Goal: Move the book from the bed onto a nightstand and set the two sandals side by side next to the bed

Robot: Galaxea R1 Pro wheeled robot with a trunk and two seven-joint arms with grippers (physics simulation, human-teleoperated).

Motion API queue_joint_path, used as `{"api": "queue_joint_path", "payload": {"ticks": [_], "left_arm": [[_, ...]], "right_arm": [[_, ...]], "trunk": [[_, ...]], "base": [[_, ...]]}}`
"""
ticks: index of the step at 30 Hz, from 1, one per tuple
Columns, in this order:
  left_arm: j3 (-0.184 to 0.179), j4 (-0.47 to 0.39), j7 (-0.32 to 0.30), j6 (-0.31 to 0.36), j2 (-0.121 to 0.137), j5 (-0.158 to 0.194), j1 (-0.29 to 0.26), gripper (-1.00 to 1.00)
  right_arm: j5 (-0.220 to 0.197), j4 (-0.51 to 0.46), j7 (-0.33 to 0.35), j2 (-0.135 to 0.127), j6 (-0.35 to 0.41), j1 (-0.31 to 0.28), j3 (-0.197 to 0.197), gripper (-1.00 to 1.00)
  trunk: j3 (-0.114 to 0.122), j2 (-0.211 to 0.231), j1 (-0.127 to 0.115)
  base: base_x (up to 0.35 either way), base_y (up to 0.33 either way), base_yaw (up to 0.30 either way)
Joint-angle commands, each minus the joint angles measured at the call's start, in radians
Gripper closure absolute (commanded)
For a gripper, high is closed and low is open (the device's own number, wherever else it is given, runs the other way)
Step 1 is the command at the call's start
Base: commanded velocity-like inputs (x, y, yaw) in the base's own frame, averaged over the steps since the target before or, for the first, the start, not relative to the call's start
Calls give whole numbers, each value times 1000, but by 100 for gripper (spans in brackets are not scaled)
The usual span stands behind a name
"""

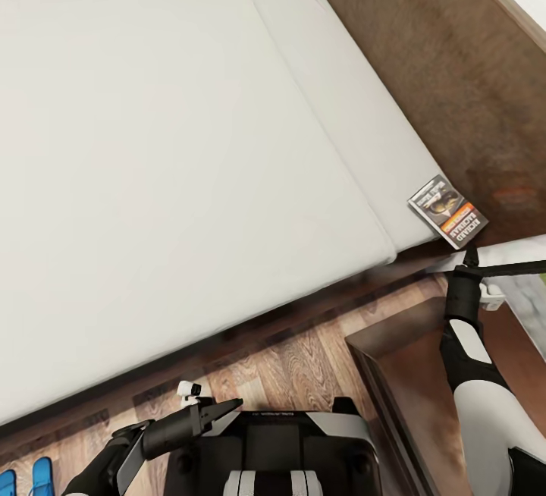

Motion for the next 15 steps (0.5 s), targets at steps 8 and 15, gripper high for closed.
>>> {"api": "queue_joint_path", "payload": {"ticks": [8, 15], "left_arm": [[0, 0, -2, 11, 0, 1, 0, -100], [0, 0, -3, 11, 0, 1, 0, -100]], "right_arm": [[-8, 1, 6, -1, 0, 0, 1, -100], [-8, 1, 6, 0, 0, 0, 1, -100]], "trunk": [[-25, -57, 31], [-32, -71, 38]], "base": [[0, 0, 0], [0, 0, 0]]}}
